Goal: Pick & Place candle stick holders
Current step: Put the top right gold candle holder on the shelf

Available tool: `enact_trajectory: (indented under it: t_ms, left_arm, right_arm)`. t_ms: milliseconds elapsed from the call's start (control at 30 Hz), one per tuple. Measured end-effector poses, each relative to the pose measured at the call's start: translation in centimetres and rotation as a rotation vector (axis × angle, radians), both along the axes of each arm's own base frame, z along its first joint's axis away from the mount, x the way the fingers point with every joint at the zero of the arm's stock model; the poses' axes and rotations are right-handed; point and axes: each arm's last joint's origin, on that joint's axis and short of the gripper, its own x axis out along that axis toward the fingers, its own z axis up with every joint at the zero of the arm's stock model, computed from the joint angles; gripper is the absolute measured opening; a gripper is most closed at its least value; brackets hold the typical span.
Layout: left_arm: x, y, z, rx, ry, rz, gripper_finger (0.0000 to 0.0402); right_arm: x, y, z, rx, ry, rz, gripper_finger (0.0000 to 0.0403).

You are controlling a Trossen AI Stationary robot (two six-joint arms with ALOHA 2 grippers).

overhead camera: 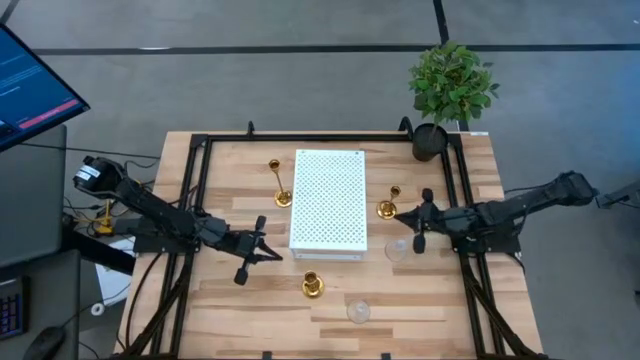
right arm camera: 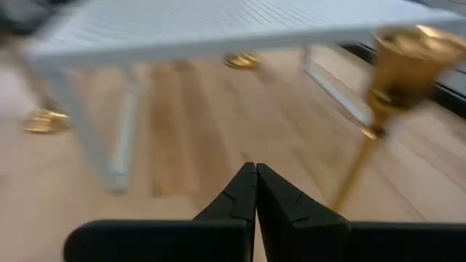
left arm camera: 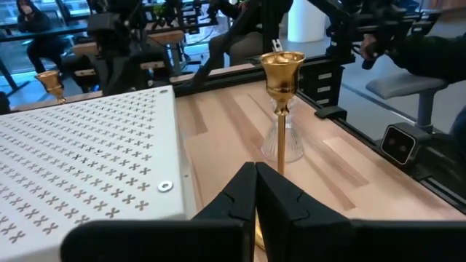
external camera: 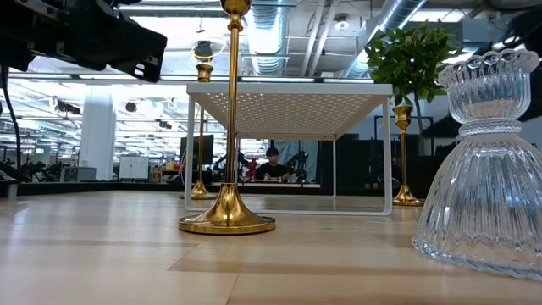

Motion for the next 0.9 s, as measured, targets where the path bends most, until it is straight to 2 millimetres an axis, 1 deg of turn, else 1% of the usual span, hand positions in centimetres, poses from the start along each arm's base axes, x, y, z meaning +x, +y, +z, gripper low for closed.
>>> enact_trajectory:
  t_ms: [100, 200, 300, 367, 467, 700, 800, 900]
  left_arm:
    - [0.0, 0.0, 0.0, 0.0, 0.0, 0.002, 0.0008]
    - [0.0, 0.0, 0.0, 0.0, 0.0, 0.002, 0.0008]
    - [0.0, 0.0, 0.0, 0.0, 0.0, 0.002, 0.0008]
    - [0.0, 0.0, 0.0, 0.0, 0.0, 0.002, 0.0008]
    - [0.0, 0.0, 0.0, 0.0, 0.0, 0.002, 0.0008]
    - [0.0, 0.0, 0.0, 0.0, 0.0, 0.002, 0.0008]
    - [0.0, 0.0, 0.0, 0.0, 0.001, 0.002, 0.0008]
    - [0.0, 0.0, 0.0, 0.0, 0.001, 0.002, 0.0008]
  right_arm:
    - [0.1, -0.1, -0.6, -0.021, 0.047, -0.077, 0.0]
    - [0.2, -0.1, -1.0, -0.031, 0.085, -0.092, 0.0]
    - [0.3, -0.3, -1.4, -0.02, 0.1, -0.147, 0.0001]
    - [0.3, -0.4, -1.6, -0.017, 0.117, -0.168, 0.0009]
    - [0.4, -0.6, -1.9, -0.003, 0.133, -0.2, 0.004]
    - [0.8, -1.3, -2.1, 0.054, 0.114, -0.281, 0.0135]
    - [1.1, -1.5, -2.0, 0.054, 0.089, -0.292, 0.0161]
    - [1.2, -1.6, -1.8, 0.064, 0.07, -0.298, 0.0176]
